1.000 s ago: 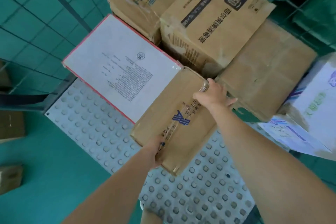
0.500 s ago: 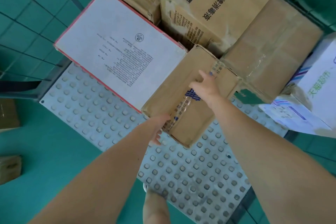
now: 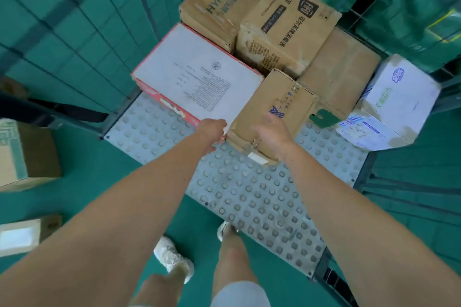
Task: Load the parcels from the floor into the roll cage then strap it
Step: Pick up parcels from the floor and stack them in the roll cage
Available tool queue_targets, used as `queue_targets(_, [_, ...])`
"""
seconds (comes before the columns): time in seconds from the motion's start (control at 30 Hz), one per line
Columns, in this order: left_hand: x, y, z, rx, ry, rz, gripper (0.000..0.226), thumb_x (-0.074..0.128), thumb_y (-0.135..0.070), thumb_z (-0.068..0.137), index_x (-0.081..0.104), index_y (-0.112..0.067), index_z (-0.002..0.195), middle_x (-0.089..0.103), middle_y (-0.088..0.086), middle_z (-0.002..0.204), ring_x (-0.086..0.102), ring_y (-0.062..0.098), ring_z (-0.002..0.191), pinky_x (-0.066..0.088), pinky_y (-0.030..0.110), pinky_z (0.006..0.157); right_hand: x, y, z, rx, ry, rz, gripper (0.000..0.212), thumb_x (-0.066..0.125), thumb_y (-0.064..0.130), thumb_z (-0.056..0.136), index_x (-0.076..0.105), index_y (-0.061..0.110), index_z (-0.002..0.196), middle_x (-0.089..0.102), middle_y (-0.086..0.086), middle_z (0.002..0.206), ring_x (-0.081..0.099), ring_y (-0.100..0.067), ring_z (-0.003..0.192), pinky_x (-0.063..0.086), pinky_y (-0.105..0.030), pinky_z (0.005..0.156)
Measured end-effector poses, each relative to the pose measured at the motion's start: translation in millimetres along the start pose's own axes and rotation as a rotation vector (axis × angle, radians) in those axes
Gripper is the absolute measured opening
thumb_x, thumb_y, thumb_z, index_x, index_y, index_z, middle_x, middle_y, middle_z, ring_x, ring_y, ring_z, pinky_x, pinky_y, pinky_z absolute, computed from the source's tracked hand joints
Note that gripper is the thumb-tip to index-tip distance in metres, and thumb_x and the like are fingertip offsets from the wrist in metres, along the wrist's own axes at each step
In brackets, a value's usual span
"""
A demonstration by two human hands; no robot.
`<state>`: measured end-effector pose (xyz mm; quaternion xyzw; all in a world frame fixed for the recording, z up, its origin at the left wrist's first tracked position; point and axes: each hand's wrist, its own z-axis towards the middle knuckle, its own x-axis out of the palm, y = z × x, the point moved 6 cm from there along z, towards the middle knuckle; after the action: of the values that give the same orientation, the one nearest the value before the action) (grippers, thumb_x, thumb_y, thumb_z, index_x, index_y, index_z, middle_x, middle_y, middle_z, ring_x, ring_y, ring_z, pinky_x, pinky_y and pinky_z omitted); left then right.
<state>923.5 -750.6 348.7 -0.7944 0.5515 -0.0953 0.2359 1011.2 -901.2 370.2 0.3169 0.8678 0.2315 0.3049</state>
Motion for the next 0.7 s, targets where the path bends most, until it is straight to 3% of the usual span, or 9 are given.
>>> queue_targets(0.1, [-40.4, 9.2, -51.0, 0.06, 0.016, -0.004, 0.02, 0.05, -0.027, 0.098, 0.053, -0.011, 0.111, 0.055, 0.007, 0.109, 0.051, 0.022, 0.096, 0.04, 0.037, 0.09, 24.3, 22.7, -58.6, -0.051, -0.033, 0.012, 0.06, 0.06, 0.013, 0.096, 0.036, 0.008, 0.151, 0.041, -0.005, 0.151, 0.043, -0.016, 0.133, 0.032, -0.02, 0.102])
queue_targets(0.2, [-85.4, 22.9, -98.8, 0.1, -0.003, -0.015, 0.024, 0.05, -0.026, 0.099, 0.053, -0.012, 0.117, 0.054, 0.007, 0.111, 0.05, 0.022, 0.1, 0.041, 0.038, 0.093, 59.1, 39.7, -106.0, -0.083, -0.043, 0.012, 0.058, 0.06, 0.018, 0.096, 0.039, 0.01, 0.149, 0.043, -0.006, 0.151, 0.047, -0.018, 0.13, 0.039, -0.029, 0.108])
queue_targets(0.27, [-118.7, 34.8, -126.4, 0.119, -0.016, -0.014, 0.025, 0.05, -0.027, 0.099, 0.051, -0.013, 0.119, 0.055, 0.007, 0.114, 0.051, 0.022, 0.102, 0.042, 0.039, 0.097, 88.1, 53.5, -131.3, -0.103, -0.013, 0.007, 0.057, 0.06, 0.021, 0.097, 0.039, 0.013, 0.149, 0.045, -0.005, 0.149, 0.051, -0.02, 0.126, 0.042, -0.025, 0.095])
queue_targets(0.4, [-193.4, 62.7, -165.1, 0.131, -0.083, -0.084, 0.027, 0.049, -0.029, 0.1, 0.05, -0.015, 0.123, 0.057, 0.006, 0.118, 0.054, 0.022, 0.103, 0.042, 0.038, 0.094, 150.4, 87.9, -174.1, -0.191, 0.065, -0.052, 0.038, 0.063, 0.018, 0.094, 0.051, 0.015, 0.13, 0.06, -0.006, 0.111, 0.058, -0.019, 0.096, 0.041, -0.023, 0.074])
queue_targets(0.47, [-231.1, 78.6, -182.7, 0.128, -0.141, -0.136, 0.023, 0.048, -0.029, 0.1, 0.051, -0.016, 0.119, 0.057, 0.005, 0.116, 0.054, 0.023, 0.101, 0.041, 0.037, 0.095, 184.3, 105.6, -188.8, -0.255, 0.104, -0.112, 0.036, 0.065, 0.014, 0.09, 0.057, 0.01, 0.125, 0.062, -0.008, 0.103, 0.058, -0.022, 0.09, 0.042, -0.026, 0.068])
queue_targets(0.53, [-267.0, 93.4, -197.5, 0.127, -0.214, -0.2, 0.02, 0.049, -0.028, 0.1, 0.051, -0.016, 0.116, 0.057, 0.006, 0.115, 0.053, 0.023, 0.1, 0.041, 0.038, 0.094, 219.1, 125.4, -204.3, -0.324, 0.171, -0.165, 0.034, 0.066, 0.011, 0.088, 0.058, 0.011, 0.121, 0.061, -0.01, 0.107, 0.055, -0.022, 0.091, 0.041, -0.026, 0.066])
queue_targets(0.7, [-340.7, 129.2, -230.2, 0.123, -0.424, -0.343, 0.01, 0.047, -0.021, 0.101, 0.052, -0.017, 0.093, 0.053, 0.005, 0.098, 0.049, 0.021, 0.087, 0.04, 0.035, 0.087, 297.1, 169.7, -235.8, -0.446, 0.34, -0.291, 0.054, 0.062, 0.008, 0.092, 0.046, 0.002, 0.144, 0.051, -0.015, 0.144, 0.053, -0.024, 0.127, 0.041, -0.026, 0.091])
